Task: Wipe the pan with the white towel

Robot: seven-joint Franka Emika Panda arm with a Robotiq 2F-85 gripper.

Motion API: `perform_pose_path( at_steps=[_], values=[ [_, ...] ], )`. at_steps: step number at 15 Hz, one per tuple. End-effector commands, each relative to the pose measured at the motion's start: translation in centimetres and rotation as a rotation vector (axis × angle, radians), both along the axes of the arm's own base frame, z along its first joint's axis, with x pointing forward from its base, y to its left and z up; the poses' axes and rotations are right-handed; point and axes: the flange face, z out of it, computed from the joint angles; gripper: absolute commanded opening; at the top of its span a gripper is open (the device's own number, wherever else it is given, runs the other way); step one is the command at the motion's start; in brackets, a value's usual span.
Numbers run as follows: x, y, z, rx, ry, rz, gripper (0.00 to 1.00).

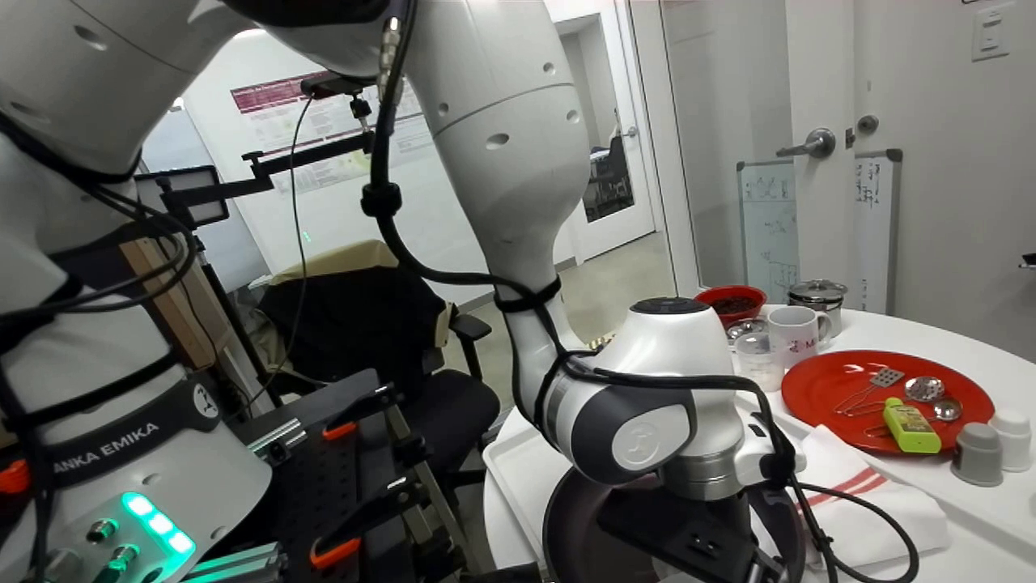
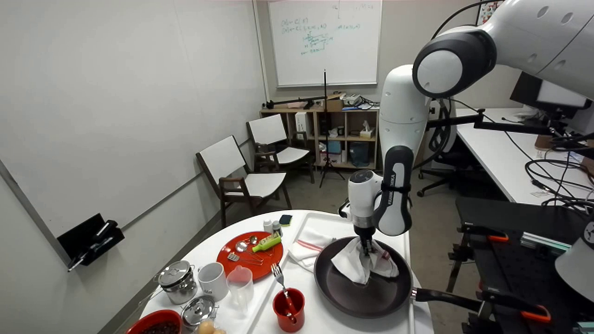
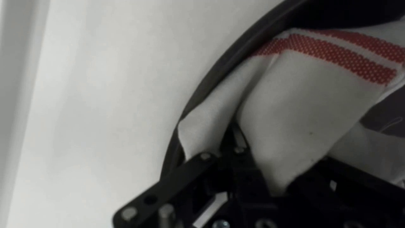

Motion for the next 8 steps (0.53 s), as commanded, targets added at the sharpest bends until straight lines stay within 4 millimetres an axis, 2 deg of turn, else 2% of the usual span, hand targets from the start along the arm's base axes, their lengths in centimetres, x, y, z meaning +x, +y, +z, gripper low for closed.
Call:
perform_pose_path(
  at_steps=[1,5,8],
  values=[
    [-0.8,1.3,-0.7,0.006,0.013,0.005,0.03],
    [-2.1,4.4,-1.1,0.013,0.029,0.077,0.03],
    [-3.8,6.8,-1.5,0.010,0.046,0.145,0.03]
  ],
)
